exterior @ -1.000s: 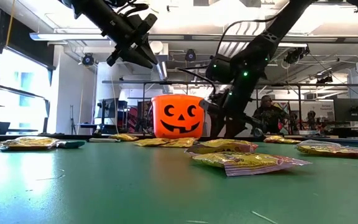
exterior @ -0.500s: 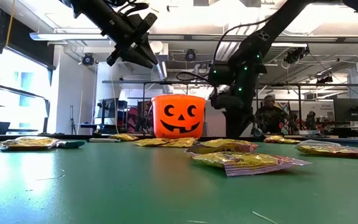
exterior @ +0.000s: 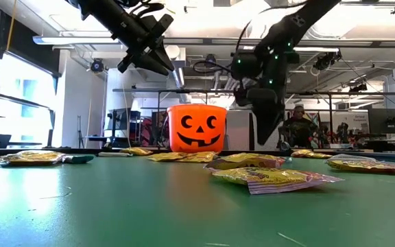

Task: Sort candy by brand, put in halloween buckets
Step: Put the white chocolate into the orange bucket

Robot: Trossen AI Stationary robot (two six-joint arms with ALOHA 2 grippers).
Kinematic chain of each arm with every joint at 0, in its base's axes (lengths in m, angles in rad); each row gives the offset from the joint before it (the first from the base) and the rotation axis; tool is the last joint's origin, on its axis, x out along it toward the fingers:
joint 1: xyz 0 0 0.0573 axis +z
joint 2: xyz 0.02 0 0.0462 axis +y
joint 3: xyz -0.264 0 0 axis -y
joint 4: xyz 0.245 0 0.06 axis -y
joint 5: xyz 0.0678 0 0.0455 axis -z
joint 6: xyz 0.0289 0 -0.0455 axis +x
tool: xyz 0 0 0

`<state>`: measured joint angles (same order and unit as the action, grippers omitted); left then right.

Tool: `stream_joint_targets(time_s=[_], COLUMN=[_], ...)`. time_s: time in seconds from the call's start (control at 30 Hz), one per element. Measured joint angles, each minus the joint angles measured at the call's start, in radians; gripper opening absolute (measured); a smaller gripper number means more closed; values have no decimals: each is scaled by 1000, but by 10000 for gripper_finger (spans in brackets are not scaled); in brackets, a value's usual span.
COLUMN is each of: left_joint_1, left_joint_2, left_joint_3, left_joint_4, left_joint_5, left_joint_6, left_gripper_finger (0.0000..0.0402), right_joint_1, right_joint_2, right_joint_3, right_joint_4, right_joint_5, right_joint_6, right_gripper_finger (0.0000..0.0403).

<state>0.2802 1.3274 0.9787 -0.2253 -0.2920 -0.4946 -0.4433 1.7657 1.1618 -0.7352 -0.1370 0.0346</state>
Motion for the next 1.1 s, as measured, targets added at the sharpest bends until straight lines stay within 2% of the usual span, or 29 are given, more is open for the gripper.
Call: stream_joint_targets(time_s=[0.13, 0.3, 0.37, 0.53, 0.87, 0.97, 1.1], left_joint_1=[0, 0, -1, -18, -34, -34, -34], left_joint_2=[0, 0, 0, 0, 0, 0, 0], left_joint_3=[0, 0, 0, 0, 0, 0, 0], left_joint_4=[-3, -6, -12, -24, -26, -26, -26], left_joint_5=[2, 2, 2, 2, -5, -6, -6], left_joint_6=[0, 0, 0, 0, 0, 0, 0], left_gripper_finger=[85, 85, 85, 85, 85, 85, 85], right_joint_1=[51, 117, 120, 110, 102, 102, 97], right_joint_2=[-2, 14, 27, 83, 164, 165, 167], right_joint_3=[0, 0, 0, 0, 5, 4, 4], right_joint_4=[1, 56, 78, 106, 141, 160, 181], right_joint_5=[18, 127, 140, 162, 121, 117, 101], right_joint_6=[6, -11, 6, 12, 13, 24, 28], right_gripper_finger=[104, 180, 205, 232, 220, 182, 102])
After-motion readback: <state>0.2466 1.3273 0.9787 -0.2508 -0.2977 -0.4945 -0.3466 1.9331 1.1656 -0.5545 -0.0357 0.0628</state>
